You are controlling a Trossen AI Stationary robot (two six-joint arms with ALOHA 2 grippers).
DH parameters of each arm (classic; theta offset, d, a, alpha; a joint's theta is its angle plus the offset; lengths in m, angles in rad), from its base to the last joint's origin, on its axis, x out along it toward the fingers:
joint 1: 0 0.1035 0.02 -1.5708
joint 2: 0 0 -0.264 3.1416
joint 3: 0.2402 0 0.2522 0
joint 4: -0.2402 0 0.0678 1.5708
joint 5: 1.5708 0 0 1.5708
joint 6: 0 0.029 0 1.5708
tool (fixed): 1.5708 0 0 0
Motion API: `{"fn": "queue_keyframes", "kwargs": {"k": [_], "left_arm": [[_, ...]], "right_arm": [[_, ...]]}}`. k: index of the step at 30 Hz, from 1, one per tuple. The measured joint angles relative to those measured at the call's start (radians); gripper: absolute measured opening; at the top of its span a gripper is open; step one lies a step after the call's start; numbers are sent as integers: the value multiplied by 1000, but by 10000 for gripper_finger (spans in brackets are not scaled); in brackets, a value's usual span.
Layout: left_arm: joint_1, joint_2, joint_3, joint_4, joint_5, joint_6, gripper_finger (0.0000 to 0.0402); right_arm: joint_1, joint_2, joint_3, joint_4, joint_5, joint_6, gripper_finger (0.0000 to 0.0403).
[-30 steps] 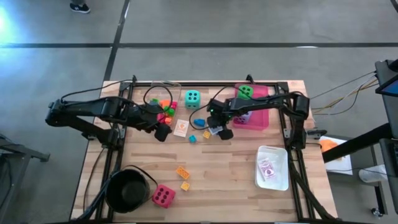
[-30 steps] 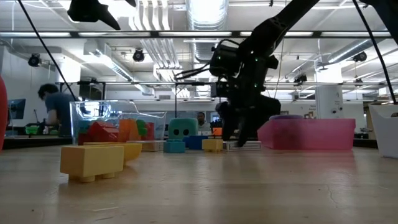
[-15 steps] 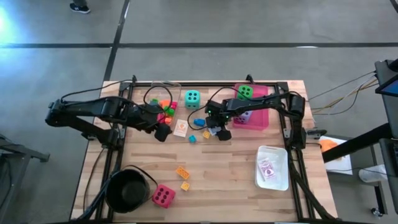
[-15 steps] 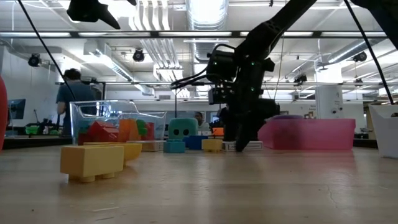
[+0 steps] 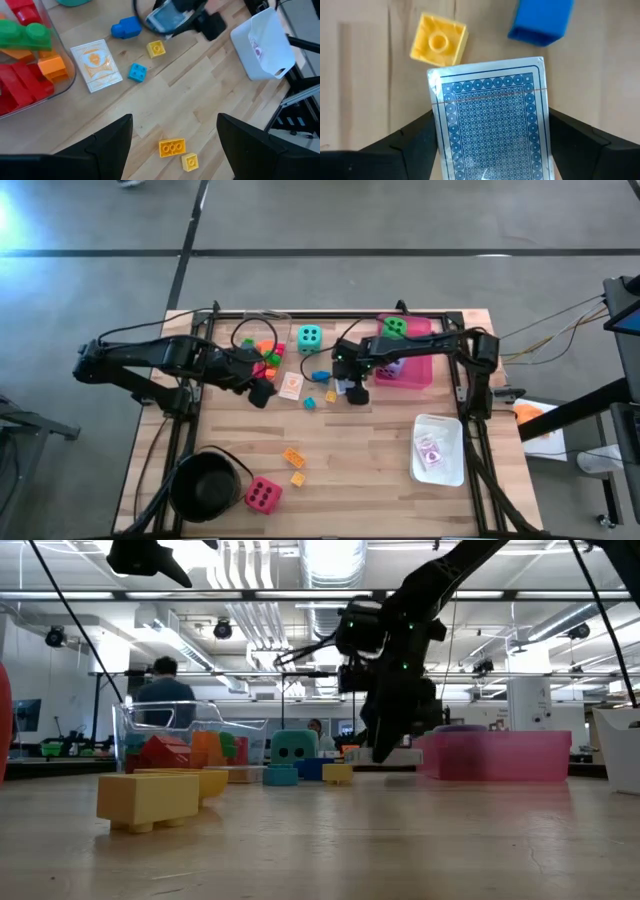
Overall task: Pick & Place Toys
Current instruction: Put the blue deck of cards into the white bin
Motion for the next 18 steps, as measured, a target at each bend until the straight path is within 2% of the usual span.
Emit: {"fn": "queue_keyframes", "kwargs": {"k": [9, 14, 18], "left_arm": [[1, 0, 0, -43, 0, 0, 293], [11, 0, 0, -44, 0, 11, 293], [27, 0, 0, -44, 0, 50, 293]], "right_arm": [[28, -138, -2, -99, -4, 215, 302], [89, -254, -8, -171, -3, 406, 302], [152, -354, -15, -236, -3, 625, 302]]}}
